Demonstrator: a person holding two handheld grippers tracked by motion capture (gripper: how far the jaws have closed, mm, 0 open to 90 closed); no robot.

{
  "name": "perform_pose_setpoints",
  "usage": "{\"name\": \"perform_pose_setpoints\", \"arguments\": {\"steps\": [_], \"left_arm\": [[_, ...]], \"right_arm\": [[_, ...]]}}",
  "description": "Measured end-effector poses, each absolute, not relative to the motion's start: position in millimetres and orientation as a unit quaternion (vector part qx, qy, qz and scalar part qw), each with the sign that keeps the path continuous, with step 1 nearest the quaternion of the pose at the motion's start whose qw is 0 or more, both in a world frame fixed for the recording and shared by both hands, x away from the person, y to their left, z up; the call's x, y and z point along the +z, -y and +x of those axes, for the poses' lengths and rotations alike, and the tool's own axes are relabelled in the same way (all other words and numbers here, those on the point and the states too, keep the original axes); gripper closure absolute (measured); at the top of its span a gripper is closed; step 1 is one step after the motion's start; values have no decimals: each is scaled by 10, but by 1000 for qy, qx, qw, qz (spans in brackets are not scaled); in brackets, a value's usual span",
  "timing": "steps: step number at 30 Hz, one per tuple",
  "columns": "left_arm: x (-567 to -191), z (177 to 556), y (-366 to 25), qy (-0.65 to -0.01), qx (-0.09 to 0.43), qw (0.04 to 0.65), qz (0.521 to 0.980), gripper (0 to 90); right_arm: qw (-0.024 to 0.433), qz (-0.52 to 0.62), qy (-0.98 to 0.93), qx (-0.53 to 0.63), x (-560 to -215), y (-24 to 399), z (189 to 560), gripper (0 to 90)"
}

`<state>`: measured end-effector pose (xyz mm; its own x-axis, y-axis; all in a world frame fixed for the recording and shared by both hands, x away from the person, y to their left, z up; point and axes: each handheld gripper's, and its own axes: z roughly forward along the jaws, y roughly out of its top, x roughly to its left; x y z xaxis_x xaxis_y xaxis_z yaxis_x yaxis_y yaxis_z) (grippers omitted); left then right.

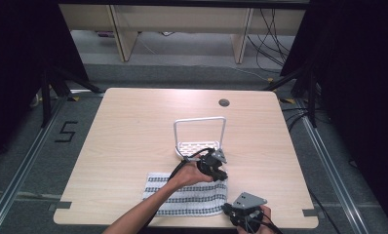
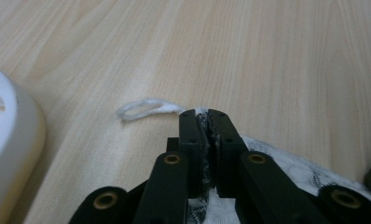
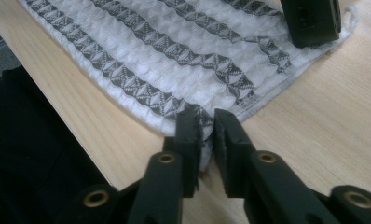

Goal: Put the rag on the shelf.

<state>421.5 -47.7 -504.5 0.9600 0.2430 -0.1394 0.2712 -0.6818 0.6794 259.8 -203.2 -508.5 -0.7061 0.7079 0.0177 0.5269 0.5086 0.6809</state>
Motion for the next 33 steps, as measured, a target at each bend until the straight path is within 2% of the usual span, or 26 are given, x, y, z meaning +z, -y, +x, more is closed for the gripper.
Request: {"name": "perform_pose_setpoints", "arguments": {"steps": [8, 15, 26, 33], "left_arm": [[-4941, 4173, 440, -145, -4, 383, 912, 864], [-4620, 4149, 279, -158, 17, 402, 902, 866], [-4054, 4079, -11, -175, 58, 430, 884, 866], [-3591, 4097, -380, -210, 91, 480, 847, 866]], "right_arm": [[154, 344, -851, 365, -5007, 2050, 2596, 870], [162, 352, -826, 409, -4804, 2112, 2601, 873], [200, 321, -796, 473, -4271, 2129, 2742, 874], [223, 306, -781, 497, -3843, 2125, 2936, 876]]}}
